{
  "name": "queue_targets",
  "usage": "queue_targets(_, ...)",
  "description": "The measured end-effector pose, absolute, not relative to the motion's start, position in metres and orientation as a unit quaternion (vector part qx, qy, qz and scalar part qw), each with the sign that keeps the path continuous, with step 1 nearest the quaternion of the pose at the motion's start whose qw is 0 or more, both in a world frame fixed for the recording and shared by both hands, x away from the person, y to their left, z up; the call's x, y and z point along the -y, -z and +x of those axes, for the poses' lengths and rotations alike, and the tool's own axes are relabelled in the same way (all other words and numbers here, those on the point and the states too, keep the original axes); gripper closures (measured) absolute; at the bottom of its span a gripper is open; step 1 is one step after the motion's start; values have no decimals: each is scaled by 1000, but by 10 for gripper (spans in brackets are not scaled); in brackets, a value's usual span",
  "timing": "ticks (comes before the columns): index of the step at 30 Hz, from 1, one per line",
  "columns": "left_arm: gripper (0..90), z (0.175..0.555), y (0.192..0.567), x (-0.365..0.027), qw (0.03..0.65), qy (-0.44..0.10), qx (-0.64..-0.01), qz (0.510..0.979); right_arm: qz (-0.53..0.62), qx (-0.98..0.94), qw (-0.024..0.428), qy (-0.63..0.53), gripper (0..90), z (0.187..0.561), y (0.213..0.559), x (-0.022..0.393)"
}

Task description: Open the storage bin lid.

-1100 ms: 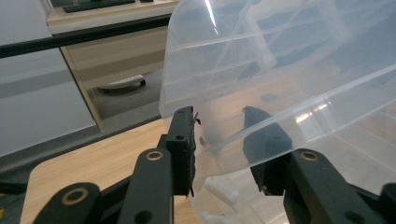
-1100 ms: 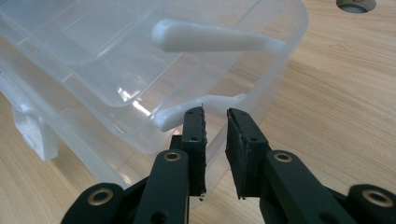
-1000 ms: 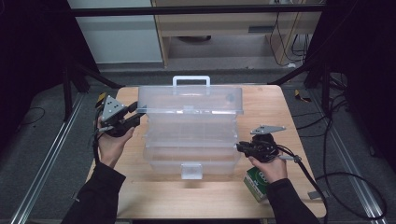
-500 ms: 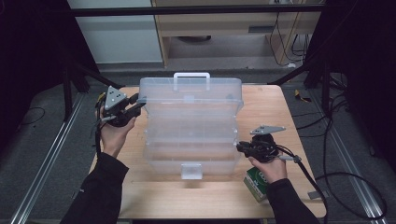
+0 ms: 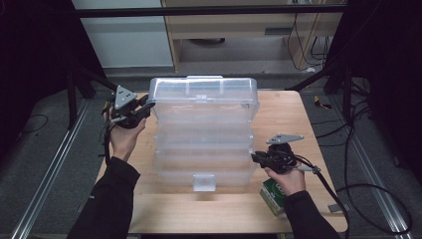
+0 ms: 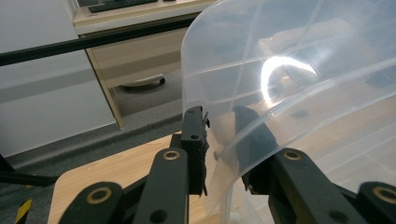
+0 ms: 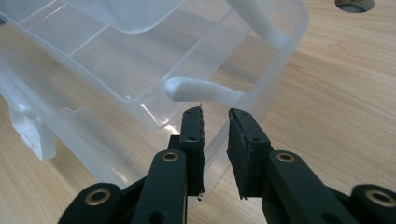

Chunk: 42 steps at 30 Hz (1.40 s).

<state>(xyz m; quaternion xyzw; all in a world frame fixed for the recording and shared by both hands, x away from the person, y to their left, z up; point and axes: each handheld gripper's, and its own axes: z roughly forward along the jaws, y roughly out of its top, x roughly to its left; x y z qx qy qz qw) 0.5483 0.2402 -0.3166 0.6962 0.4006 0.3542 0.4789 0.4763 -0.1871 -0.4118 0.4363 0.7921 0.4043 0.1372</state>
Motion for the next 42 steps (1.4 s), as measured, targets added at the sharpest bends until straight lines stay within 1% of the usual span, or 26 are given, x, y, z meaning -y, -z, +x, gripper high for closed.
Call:
queue_targets(1,739,548,317,-240,479,-354,-401,696,436,-792,137,-404,757,476,412,187)
queue_targets(2,740,549,316,-240,478,-355,-401,696,438,-792,136,-403,727,477,413,186)
queue_targets(33,767,582,308,-233,478,-354,-428,680,443,-792,133,-399,721,477,413,185)
queue_targets(36,775,586,306,-232,473,-360,-428,681,443,-791,133,-400,721,478,414,185)
queue_targets(38,797,589,305,-229,457,-378,-423,685,443,-792,133,-400,721,478,414,185)
queue_targets(42,810,593,305,-228,451,-382,-424,687,442,-792,134,-399,720,478,414,186)
